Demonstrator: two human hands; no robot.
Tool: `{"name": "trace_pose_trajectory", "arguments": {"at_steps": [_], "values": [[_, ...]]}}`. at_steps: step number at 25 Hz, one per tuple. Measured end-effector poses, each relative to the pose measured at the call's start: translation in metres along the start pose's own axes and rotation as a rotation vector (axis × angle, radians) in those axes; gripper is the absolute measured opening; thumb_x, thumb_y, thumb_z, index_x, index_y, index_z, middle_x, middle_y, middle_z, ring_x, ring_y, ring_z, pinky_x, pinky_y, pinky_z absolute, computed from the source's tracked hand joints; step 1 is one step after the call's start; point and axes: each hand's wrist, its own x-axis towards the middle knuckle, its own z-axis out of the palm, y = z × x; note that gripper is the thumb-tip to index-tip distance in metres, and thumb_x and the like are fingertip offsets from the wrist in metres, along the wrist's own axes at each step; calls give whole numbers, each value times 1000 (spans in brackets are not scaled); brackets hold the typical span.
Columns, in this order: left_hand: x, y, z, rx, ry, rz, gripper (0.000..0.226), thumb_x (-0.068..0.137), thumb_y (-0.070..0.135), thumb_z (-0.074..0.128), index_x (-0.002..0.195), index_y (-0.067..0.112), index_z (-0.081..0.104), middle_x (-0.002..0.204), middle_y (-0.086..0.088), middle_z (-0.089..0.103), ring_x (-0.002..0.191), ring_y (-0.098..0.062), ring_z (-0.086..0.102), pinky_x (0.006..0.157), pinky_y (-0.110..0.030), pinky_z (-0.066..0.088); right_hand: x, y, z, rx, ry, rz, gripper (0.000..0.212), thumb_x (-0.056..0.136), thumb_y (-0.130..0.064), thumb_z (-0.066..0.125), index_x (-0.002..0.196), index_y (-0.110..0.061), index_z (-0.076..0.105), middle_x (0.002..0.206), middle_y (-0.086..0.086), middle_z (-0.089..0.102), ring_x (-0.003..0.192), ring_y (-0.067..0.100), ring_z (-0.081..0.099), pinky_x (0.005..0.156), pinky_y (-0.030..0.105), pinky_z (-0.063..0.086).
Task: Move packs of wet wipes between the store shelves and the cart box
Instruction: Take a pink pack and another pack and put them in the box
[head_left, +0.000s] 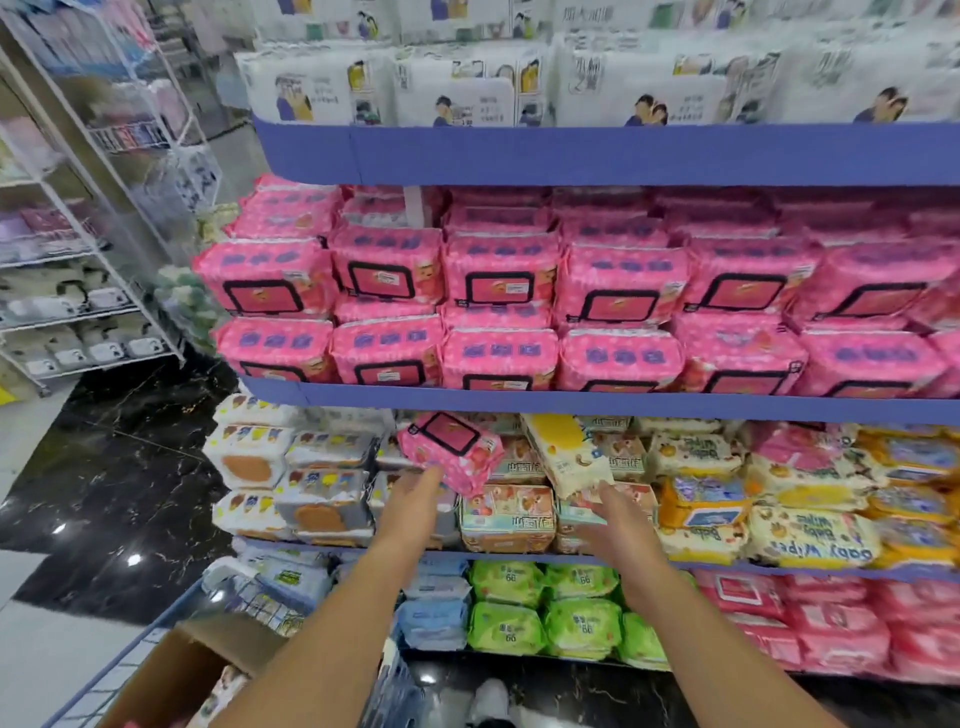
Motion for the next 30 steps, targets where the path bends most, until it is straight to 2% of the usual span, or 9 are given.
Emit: {"name": "trace_pose_trajectory", "arguments": {"at_steps": [4, 6, 9, 12, 15, 18, 21, 24, 30], "values": [[72, 6, 1, -65, -27, -101, 55, 87, 71, 52, 117, 26, 58, 123, -6, 47, 98, -20, 56, 93, -45, 40, 48, -13, 8, 24, 89, 71, 52, 102, -46, 47, 146, -19, 46, 147, 10, 48, 121, 35, 55, 103, 55, 46], [108, 1, 6, -61, -17, -185, 90, 76, 77, 55, 146, 21, 44, 136, -6, 49, 117, -26, 56, 100, -48, 42, 71, -20, 14, 0, 121, 124, 60, 100, -51, 49, 149, -19, 41, 146, 8, 46, 121, 32, 53, 93, 48, 48], [144, -4, 17, -130, -34, -308, 97, 82, 69, 64, 158, 18, 32, 154, -8, 43, 130, -32, 52, 99, -46, 42, 108, -26, 20, -70, 202, 162, 79, 92, -60, 54, 153, -15, 34, 148, 9, 42, 127, 33, 49, 88, 46, 50], [172, -12, 25, -185, -43, -381, 56, 76, 65, 75, 100, 14, 76, 111, -17, 71, 113, -35, 64, 98, -45, 51, 137, -19, 23, 60, 241, 262, 82, 86, -61, 63, 148, -12, 40, 134, 8, 48, 116, 30, 55, 89, 46, 51], [194, -17, 32, -251, -69, -417, 57, 79, 57, 78, 45, 13, 66, 62, -11, 68, 75, -24, 60, 83, -39, 48, 162, -11, 25, 240, 244, 317, 71, 83, -54, 73, 137, -13, 50, 121, 12, 60, 104, 24, 62, 77, 35, 53], [201, -7, 41, -256, -48, -409, 57, 85, 50, 76, 49, 9, 61, 55, -14, 62, 50, -18, 62, 75, -35, 52, 179, -1, 31, 382, 288, 318, 48, 85, -40, 77, 115, -6, 63, 92, 18, 67, 85, 25, 66, 77, 37, 55], [203, -4, 41, -275, -106, -398, 56, 87, 50, 74, 52, 8, 61, 60, -19, 60, 37, -12, 57, 55, -25, 41, 190, 2, 40, 546, 203, 300, 38, 83, -36, 79, 109, -8, 72, 117, 23, 71, 103, 31, 71, 92, 43, 56], [203, -13, 32, -324, -152, -397, 50, 79, 52, 80, 56, 10, 66, 60, -15, 61, 42, -14, 55, 51, -24, 38, 192, -6, 49, 593, 148, 291, 23, 88, -27, 76, 105, -13, 69, 114, 10, 74, 98, 26, 70, 94, 39, 53], [170, -36, 7, -364, -95, -297, 49, 78, 40, 85, 114, 9, 71, 95, -8, 78, 78, -24, 72, 78, -39, 59, 173, -11, 65, 492, 88, 180, 30, 89, -22, 73, 116, -9, 66, 103, 9, 72, 78, 22, 70, 66, 36, 51]]}}
